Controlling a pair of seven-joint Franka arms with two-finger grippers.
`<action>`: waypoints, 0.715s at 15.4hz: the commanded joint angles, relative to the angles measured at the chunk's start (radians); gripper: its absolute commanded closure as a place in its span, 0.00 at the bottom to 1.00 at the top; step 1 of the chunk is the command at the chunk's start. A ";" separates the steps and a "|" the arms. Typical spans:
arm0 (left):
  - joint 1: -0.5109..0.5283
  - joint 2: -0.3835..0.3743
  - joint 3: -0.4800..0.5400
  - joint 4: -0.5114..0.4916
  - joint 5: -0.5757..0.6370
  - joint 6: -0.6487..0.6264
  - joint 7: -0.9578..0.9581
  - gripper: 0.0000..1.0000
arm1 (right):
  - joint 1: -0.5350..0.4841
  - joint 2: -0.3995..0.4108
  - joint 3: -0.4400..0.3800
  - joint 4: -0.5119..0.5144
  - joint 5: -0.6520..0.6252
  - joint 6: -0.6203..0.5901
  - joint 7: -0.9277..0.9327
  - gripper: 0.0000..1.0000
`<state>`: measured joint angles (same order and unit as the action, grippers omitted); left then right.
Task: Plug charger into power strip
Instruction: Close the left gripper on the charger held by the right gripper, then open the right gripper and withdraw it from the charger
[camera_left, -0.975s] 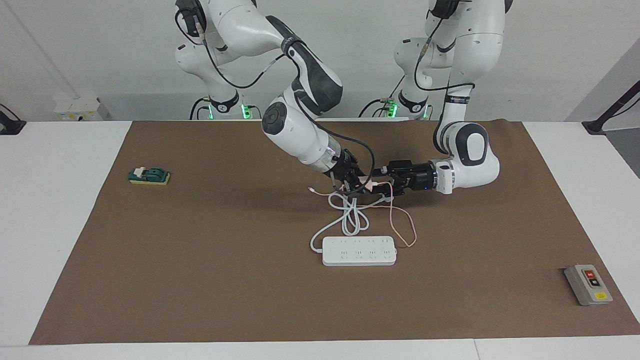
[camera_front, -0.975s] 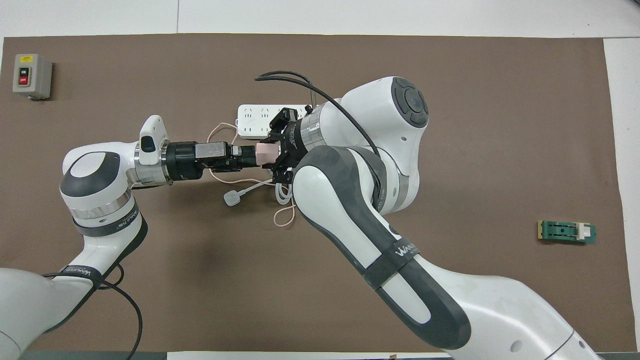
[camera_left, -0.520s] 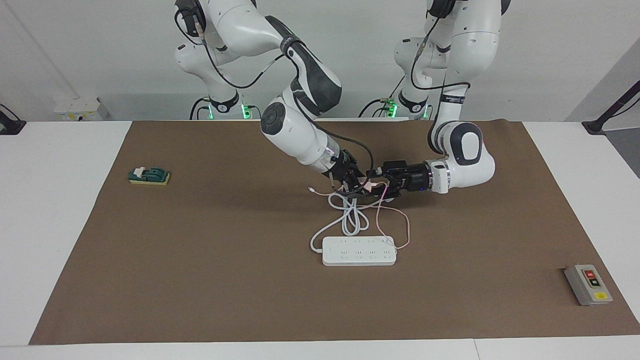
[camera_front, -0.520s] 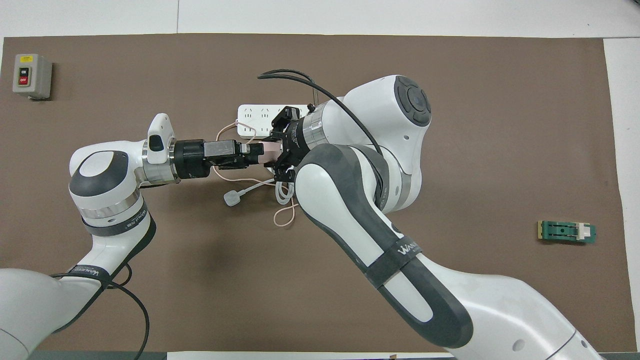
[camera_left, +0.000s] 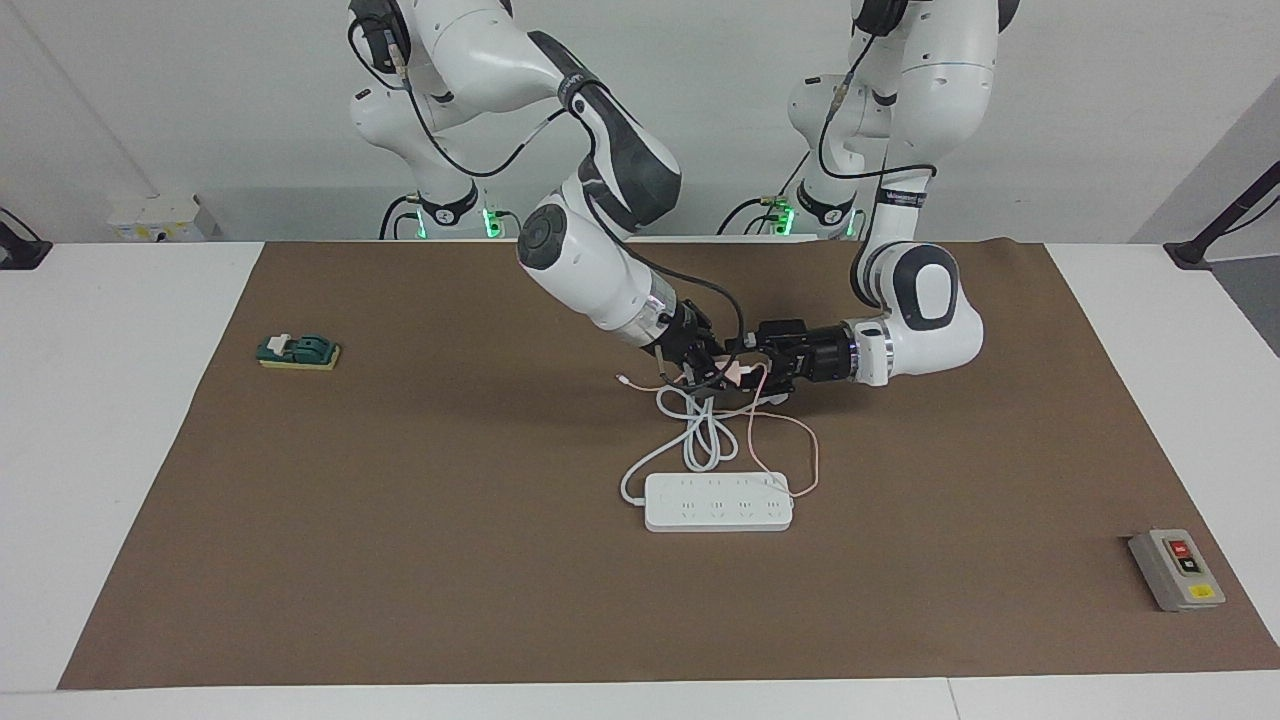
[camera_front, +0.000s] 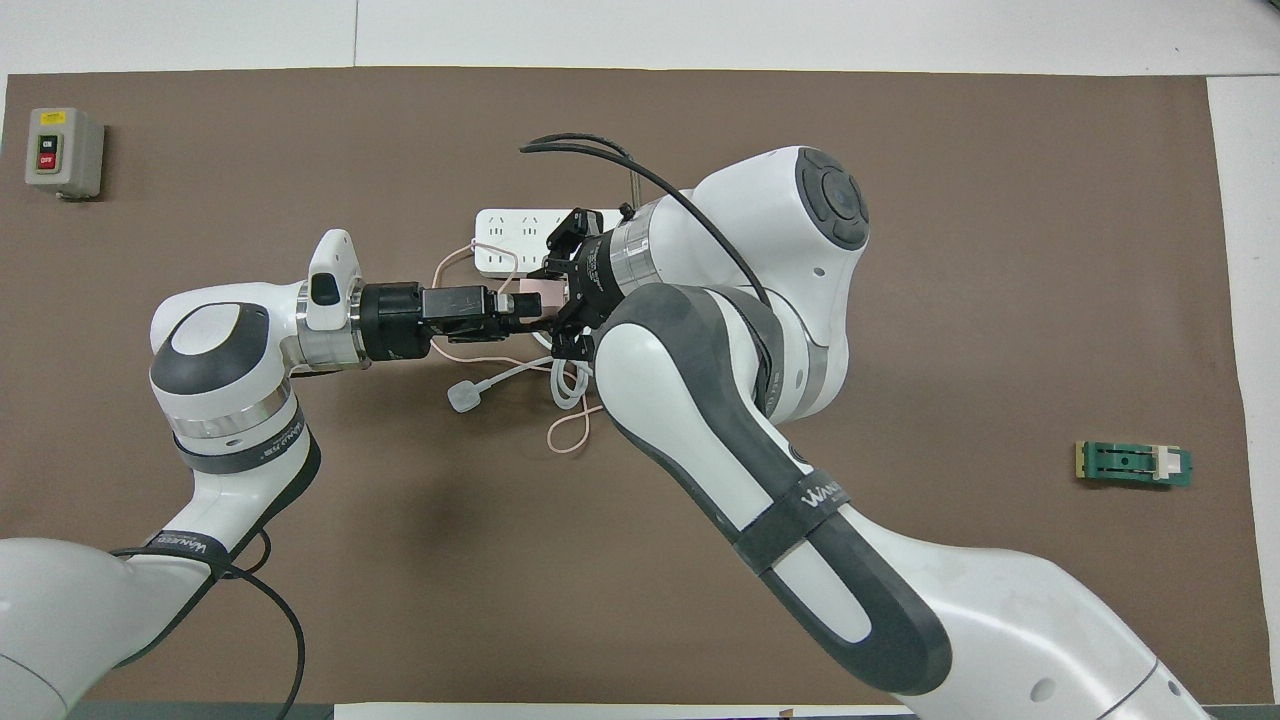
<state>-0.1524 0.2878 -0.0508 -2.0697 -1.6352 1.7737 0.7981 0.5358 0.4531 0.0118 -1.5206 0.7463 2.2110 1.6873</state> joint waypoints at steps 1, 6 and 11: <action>-0.026 -0.010 0.011 -0.001 -0.025 0.012 0.012 0.22 | 0.001 -0.004 0.008 0.004 0.010 -0.017 0.018 1.00; -0.026 -0.010 0.012 -0.007 -0.025 0.016 0.018 0.40 | 0.001 -0.004 0.008 0.004 0.011 -0.017 0.017 1.00; -0.019 -0.010 0.014 -0.007 -0.017 0.015 0.021 0.99 | -0.002 -0.004 0.008 0.004 0.013 -0.017 0.018 1.00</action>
<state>-0.1524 0.2864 -0.0478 -2.0696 -1.6353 1.7728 0.8047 0.5371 0.4547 0.0120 -1.5220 0.7468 2.2105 1.6874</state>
